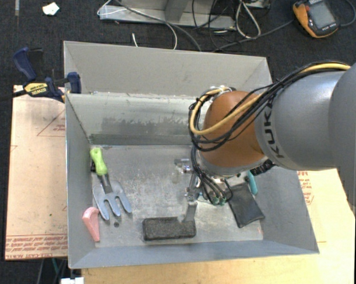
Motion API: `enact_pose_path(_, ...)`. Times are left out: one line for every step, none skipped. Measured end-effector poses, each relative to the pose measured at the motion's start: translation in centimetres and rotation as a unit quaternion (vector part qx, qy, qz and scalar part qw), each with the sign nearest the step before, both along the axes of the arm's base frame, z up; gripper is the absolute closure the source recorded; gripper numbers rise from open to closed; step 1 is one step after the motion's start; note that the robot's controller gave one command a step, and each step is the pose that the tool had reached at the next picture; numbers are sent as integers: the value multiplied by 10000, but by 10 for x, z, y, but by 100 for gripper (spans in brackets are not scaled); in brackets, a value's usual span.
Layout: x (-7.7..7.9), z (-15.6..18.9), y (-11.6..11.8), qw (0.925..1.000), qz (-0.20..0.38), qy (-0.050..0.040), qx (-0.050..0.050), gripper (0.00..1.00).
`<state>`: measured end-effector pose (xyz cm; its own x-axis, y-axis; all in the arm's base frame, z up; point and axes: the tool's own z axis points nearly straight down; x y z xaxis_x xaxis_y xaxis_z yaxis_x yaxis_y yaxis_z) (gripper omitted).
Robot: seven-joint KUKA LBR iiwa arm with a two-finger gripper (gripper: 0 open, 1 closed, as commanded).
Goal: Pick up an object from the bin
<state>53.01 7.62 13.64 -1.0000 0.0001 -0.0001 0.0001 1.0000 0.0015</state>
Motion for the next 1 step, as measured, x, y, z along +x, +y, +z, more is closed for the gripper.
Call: enact_pose_path(-22,-26,-20,9995,-330,-7,6,0)
